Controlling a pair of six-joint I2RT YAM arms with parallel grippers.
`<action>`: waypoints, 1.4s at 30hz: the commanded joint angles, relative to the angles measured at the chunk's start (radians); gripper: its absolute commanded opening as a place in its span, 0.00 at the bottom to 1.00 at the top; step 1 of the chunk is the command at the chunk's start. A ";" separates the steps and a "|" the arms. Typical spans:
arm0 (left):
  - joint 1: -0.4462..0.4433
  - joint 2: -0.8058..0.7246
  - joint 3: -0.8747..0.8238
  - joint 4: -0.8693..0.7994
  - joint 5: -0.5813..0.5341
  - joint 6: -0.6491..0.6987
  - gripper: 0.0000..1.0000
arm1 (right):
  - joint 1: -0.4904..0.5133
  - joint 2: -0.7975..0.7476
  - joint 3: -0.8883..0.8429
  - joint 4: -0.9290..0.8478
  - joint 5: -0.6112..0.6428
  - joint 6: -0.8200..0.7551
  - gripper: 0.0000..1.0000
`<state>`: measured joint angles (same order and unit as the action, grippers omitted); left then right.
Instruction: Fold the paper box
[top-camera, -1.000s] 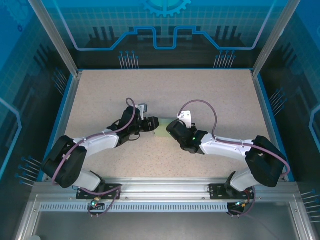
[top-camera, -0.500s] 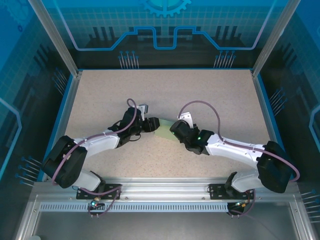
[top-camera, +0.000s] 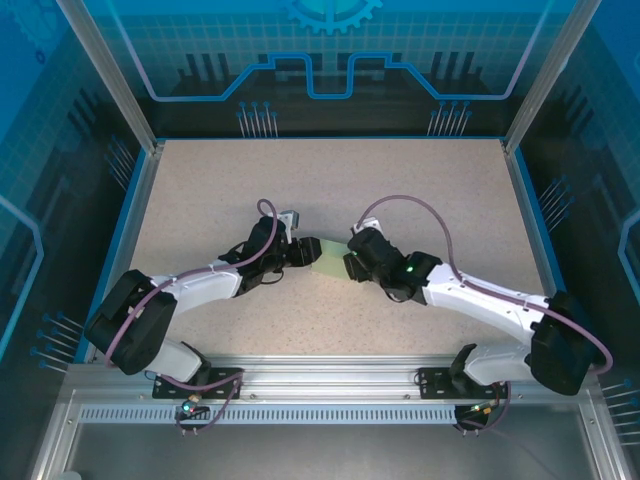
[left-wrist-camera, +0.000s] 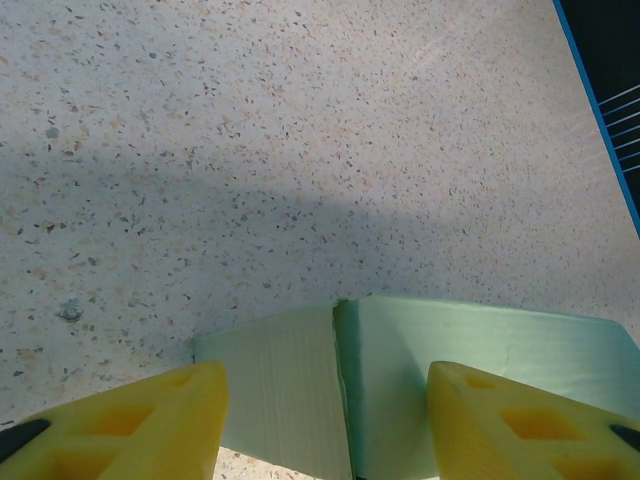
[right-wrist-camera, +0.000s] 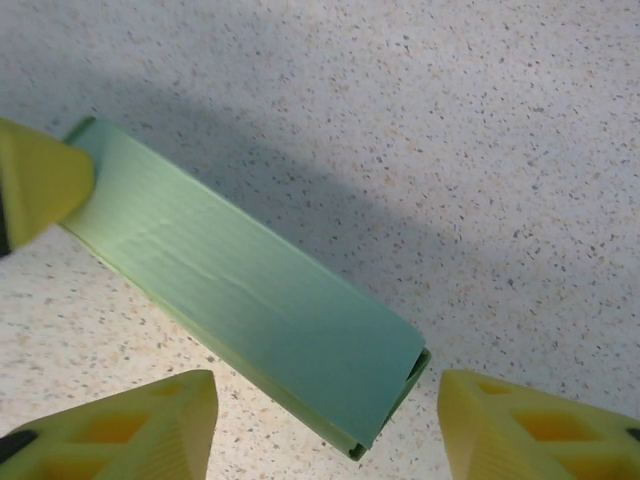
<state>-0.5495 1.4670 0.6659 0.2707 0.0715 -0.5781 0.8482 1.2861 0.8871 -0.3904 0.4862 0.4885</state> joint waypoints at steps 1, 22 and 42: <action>-0.013 0.020 -0.003 -0.115 -0.025 0.020 0.55 | -0.066 -0.041 0.026 0.002 -0.112 0.015 0.63; -0.019 -0.010 -0.023 -0.122 -0.017 0.021 0.53 | -0.407 0.072 -0.244 0.194 -0.618 0.144 0.46; -0.016 -0.062 0.093 -0.137 -0.005 0.033 0.64 | -0.433 0.021 -0.036 0.105 -0.652 0.051 0.53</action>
<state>-0.5606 1.4330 0.7155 0.1612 0.0685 -0.5709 0.4225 1.3205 0.8326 -0.2256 -0.1585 0.5598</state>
